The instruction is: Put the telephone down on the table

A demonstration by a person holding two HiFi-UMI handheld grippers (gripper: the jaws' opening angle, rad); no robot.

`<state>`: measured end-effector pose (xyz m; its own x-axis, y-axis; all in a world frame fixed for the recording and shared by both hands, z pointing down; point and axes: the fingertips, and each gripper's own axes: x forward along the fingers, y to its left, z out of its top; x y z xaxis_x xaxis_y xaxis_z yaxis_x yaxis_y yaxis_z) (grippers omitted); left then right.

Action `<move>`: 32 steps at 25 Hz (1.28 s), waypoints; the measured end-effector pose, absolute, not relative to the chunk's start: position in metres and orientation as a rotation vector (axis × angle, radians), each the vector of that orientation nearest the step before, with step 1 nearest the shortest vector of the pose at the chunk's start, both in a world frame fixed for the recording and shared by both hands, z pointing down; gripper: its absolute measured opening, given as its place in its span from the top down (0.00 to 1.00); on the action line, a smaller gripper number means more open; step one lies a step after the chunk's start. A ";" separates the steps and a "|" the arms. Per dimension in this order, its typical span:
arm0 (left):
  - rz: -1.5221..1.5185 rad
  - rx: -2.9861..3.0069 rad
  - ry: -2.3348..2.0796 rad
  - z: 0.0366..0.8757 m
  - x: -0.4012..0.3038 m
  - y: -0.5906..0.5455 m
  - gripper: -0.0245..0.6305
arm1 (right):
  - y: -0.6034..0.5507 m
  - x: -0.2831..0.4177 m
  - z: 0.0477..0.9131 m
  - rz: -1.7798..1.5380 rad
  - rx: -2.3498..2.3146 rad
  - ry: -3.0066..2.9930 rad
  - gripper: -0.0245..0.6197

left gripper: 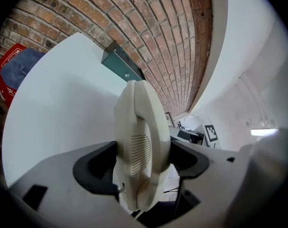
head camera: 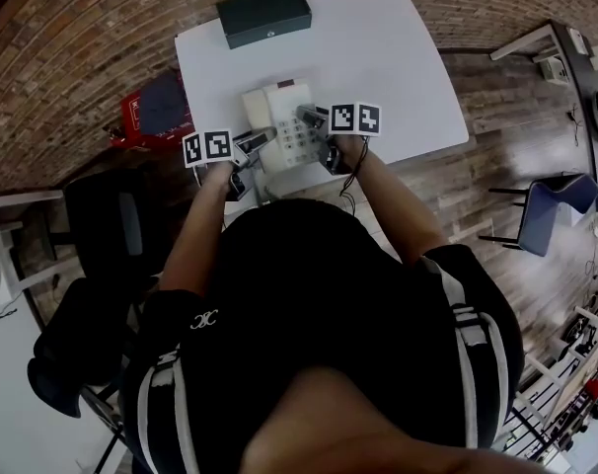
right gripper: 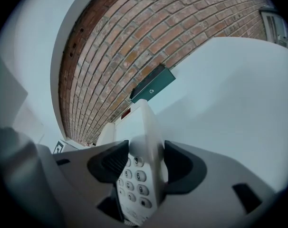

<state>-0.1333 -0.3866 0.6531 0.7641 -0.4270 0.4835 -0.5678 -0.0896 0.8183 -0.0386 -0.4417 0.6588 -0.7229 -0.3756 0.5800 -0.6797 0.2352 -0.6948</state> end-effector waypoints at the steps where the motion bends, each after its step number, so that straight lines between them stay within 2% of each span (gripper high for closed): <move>1: 0.145 1.712 -0.786 0.657 -0.132 -0.388 0.42 | -0.443 -0.037 0.662 1.484 0.987 -2.213 0.64; 17: 0.204 1.680 -0.730 0.691 -0.115 -0.399 0.43 | -0.457 -0.023 0.693 1.461 0.996 -2.176 0.64; 32: 0.196 1.688 -0.797 0.691 -0.119 -0.403 0.41 | -0.457 -0.020 0.700 1.515 1.027 -2.176 0.64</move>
<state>-0.1186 -0.4032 0.6905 0.7513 -0.3970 0.5272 -0.5964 -0.0664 0.7999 -0.0196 -0.4572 0.7002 -0.7010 -0.3842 0.6008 -0.6968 0.1896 -0.6917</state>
